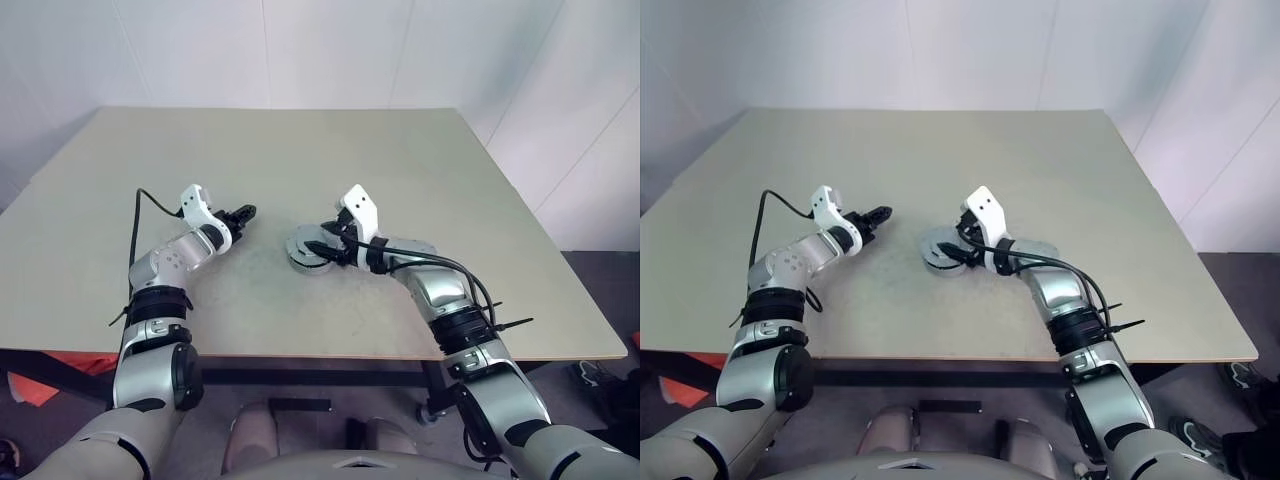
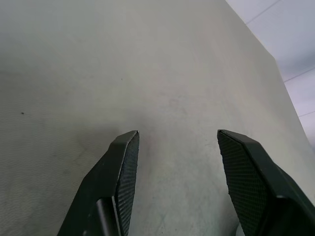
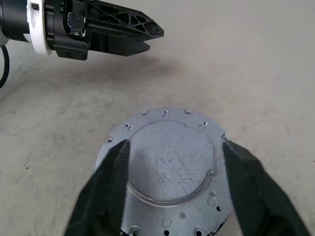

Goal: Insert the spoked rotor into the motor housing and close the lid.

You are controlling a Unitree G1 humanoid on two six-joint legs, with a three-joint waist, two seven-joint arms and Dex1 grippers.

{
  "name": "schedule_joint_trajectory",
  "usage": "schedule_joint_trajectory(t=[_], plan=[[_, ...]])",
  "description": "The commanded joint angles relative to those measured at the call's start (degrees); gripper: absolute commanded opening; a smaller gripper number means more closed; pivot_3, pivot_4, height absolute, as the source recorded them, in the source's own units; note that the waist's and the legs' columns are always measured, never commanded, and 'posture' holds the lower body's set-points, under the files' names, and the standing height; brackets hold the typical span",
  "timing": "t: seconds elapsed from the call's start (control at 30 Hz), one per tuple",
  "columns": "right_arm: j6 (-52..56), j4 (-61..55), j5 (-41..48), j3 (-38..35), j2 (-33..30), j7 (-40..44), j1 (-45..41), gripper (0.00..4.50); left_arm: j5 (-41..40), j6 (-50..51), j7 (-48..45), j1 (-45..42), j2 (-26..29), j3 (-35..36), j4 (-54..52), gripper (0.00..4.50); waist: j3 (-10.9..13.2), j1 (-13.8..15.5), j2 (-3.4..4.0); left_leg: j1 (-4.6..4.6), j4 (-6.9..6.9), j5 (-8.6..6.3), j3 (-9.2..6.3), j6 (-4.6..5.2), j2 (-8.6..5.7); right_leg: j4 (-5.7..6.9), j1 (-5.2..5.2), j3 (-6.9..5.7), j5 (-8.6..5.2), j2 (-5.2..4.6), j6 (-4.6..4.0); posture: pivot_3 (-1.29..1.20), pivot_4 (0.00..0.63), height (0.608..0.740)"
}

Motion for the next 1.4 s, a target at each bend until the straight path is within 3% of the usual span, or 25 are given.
schedule_joint_trajectory(t=[0.03,0.57,0.73,1.17,1.3,1.4], plan=[[-1.42,-2.93,-0.27,0.68,-0.2,1.25,-0.88,3.46,-0.04,-0.72,-0.31,-0.87,0.38,-0.05,-1.62,2.68,0.0,0.0,0.0,0.0,0.0,0.0,0.0,0.0,0.0,0.0,0.0,0.0,0.0,0.0,0.0,0.0,0.0,0.74],[-5.71,0.82,-4.43,2.32,0.41,0.33,-1.61,3.46,-0.13,-0.36,-0.14,-0.17,0.41,-0.03,-2.54,2.68,0.0,0.0,0.0,0.0,0.01,-0.01,0.0,0.01,0.0,0.0,0.0,0.0,0.0,0.0,0.0,0.0,0.0,0.74],[-7.37,2.28,-6.0,2.67,0.28,-0.8,-1.99,4.47,-0.1,-0.43,-0.1,-0.08,0.39,-0.08,-2.58,2.68,0.0,0.0,0.0,0.0,0.01,-0.01,0.0,0.02,0.0,0.0,0.01,0.0,0.0,0.0,0.0,0.0,0.0,0.74],[-7.7,3.14,-6.8,3.18,0.96,0.01,-1.36,4.47,-0.06,-0.51,-0.1,0.03,0.54,-0.01,-2.46,2.68,0.0,-0.01,0.0,0.0,0.01,-0.02,0.0,0.03,0.0,0.0,0.01,0.0,0.0,0.0,0.0,0.0,0.0,0.74],[-7.2,3.02,-6.48,2.97,0.82,0.7,-1.32,3.57,-0.08,-0.58,-0.09,0.04,0.5,0.02,-2.48,2.68,0.0,-0.01,0.0,0.01,0.01,-0.02,0.0,0.03,0.01,0.0,0.01,0.0,0.0,0.0,0.0,0.0,0.0,0.74],[-6.64,2.9,-6.44,2.9,0.7,1.05,-1.36,3.57,-0.08,-0.7,-0.12,0.0,0.44,0.04,-2.39,2.68,0.0,-0.01,0.0,0.0,0.01,-0.02,0.0,0.04,0.0,0.0,0.01,0.0,0.0,0.0,0.0,0.0,0.0,0.74]])
